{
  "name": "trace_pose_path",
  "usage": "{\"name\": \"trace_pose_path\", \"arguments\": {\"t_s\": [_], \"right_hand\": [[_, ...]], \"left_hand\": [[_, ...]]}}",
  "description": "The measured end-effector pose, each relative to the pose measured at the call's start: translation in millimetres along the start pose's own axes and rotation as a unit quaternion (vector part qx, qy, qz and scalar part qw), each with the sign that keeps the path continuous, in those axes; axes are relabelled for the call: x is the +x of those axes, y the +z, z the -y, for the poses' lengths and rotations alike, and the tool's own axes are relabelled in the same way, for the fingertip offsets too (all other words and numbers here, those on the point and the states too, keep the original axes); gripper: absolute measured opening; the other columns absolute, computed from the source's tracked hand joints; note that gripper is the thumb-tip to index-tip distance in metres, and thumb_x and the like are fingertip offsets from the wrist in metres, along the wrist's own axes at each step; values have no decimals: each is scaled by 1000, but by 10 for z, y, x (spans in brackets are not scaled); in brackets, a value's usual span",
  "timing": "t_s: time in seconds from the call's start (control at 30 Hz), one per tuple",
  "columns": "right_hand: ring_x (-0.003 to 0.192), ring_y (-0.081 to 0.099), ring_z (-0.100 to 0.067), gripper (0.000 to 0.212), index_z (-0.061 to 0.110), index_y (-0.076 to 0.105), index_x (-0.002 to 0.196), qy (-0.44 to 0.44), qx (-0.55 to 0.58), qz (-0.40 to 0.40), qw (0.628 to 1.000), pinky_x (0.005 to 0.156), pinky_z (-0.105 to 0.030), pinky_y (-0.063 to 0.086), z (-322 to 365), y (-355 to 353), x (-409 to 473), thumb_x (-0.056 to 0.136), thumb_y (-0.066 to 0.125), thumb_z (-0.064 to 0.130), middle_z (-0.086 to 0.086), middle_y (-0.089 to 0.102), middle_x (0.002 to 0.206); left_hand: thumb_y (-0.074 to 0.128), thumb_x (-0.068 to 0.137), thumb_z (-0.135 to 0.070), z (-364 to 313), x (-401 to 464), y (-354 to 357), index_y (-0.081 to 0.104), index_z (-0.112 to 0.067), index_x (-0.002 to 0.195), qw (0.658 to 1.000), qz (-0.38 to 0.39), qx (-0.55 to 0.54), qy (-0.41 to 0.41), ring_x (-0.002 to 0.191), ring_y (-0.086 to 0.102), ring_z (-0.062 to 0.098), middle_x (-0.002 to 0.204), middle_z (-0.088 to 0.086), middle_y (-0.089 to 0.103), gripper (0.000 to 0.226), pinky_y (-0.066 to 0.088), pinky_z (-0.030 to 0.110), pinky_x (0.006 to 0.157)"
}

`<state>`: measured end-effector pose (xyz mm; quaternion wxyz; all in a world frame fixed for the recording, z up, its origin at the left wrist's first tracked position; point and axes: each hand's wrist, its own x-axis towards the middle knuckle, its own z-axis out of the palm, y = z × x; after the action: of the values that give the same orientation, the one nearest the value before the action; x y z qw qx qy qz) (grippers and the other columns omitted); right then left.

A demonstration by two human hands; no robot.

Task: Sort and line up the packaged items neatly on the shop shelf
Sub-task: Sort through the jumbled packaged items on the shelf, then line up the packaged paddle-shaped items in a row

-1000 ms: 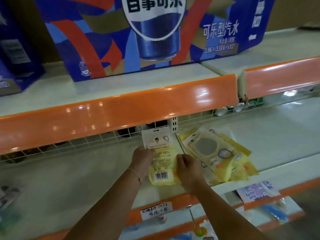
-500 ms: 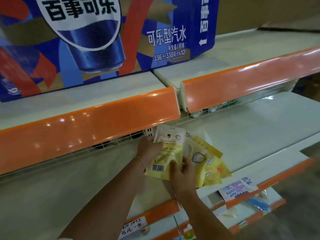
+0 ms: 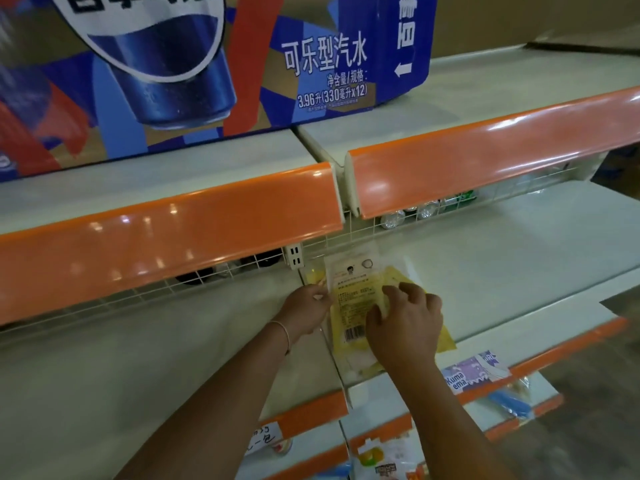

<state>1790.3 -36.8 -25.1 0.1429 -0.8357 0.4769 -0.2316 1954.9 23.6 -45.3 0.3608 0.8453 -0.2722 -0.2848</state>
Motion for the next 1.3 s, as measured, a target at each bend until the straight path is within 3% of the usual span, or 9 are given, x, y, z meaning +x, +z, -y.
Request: {"name": "trace_pose_path", "arguments": {"t_s": [0.13,0.3,0.47,0.63,0.83,0.93,1.07,1.2,1.3], "right_hand": [[110,47,-38,31,18,72,105,-32,56,-45,997,87,-46,41,150,132,-60,75,68,27,-10,64,118],[106,53,-38,32,17,74,96,-117,115,-45,985,90,-45,41,594,383,-250,75,56,32,-9,67,109],[101,59,-31,26,16,74,94,-200,158,8,967,91,-30,32,1171,657,-607,76,59,28,-6,70,100],[96,62,-28,28,17,73,95,-243,180,93,949,83,-15,22,1899,848,-1160,76,57,31,-1,71,97],[86,67,-29,20,12,73,94,-314,238,122,911,89,-29,40,2906,971,-1965,78,61,14,-6,73,94],[84,67,-29,20,9,73,98,-337,264,141,893,87,-35,49,3315,1043,-2323,81,65,2,-10,73,97],[100,62,-25,23,12,71,106,-315,277,195,887,91,-32,48,3743,1161,-2727,86,62,6,-6,70,106],[105,60,-21,25,16,68,110,-305,278,225,882,95,-36,47,4043,1276,-3024,87,61,10,0,68,108],[106,58,-18,27,17,65,114,-311,258,244,882,95,-36,47,4236,1365,-3104,88,61,14,1,66,110]], "left_hand": [[52,96,-35,217,-157,-165,56,-16,125,1000,-16,-2,-17,55,53,14,91,8,62,34,40,20,43],[49,98,-36,587,-444,-536,59,-15,108,995,-32,-72,-58,56,56,18,101,12,68,25,46,25,52],[48,99,-34,972,-874,-1163,59,-16,105,992,-63,-89,-56,59,60,16,99,7,69,22,50,27,56],[49,96,-34,1446,-1512,-1920,62,-21,99,992,-91,-76,-41,68,63,15,98,1,68,19,51,24,57],[53,94,-28,2165,-2253,-2759,66,-16,95,982,-166,-80,-41,61,60,12,95,8,70,18,43,15,45],[52,95,-26,2537,-2575,-3112,67,-14,93,977,-199,-65,-36,62,63,14,93,8,70,19,50,22,50],[50,95,-24,3029,-2946,-3480,58,-23,118,957,-276,-85,-41,59,60,15,89,-2,62,24,46,23,50],[48,92,-14,3397,-3193,-3755,58,-24,116,923,-376,-50,-67,77,64,22,87,-5,59,28,48,25,62],[51,92,-13,3638,-3241,-3916,54,-22,127,915,-388,-49,-94,94,60,17,109,-3,59,36,47,27,75]]}}
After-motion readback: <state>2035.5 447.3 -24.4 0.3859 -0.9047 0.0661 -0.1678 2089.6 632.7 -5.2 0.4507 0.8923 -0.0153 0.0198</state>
